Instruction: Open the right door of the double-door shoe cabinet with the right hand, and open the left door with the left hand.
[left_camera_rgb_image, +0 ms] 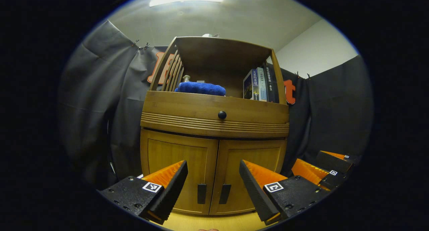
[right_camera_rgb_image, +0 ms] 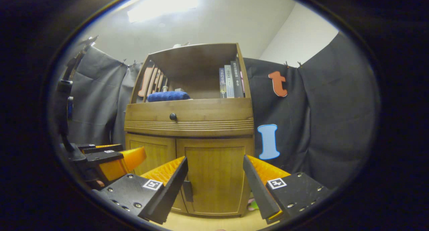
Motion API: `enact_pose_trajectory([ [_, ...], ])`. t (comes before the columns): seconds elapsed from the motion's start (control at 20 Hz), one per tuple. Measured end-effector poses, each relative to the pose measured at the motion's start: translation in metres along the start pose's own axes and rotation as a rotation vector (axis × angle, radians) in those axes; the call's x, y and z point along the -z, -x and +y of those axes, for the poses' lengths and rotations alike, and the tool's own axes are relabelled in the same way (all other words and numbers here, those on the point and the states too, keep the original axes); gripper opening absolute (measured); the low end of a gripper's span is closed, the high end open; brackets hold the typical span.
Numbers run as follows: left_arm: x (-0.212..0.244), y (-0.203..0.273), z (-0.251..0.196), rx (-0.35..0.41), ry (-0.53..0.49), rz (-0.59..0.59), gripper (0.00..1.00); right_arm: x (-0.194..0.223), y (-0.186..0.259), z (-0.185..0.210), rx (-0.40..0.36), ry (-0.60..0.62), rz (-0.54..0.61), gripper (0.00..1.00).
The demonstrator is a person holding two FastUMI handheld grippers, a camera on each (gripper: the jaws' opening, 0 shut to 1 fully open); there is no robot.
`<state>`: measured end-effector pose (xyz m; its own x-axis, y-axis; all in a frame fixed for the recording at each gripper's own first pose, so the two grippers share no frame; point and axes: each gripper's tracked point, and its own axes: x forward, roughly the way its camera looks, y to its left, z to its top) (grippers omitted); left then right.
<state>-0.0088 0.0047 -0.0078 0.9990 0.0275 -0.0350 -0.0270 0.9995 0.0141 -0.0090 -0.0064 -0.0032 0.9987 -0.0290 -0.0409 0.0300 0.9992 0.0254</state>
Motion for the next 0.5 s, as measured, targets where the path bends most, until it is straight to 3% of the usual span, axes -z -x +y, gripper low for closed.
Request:
enact_pose_trajectory([
  [0.5,-0.011,0.010,0.045,-0.083,-0.035,-0.034,0.95,0.039,-0.032,0.017,-0.007,0.004,0.080,0.98],
])
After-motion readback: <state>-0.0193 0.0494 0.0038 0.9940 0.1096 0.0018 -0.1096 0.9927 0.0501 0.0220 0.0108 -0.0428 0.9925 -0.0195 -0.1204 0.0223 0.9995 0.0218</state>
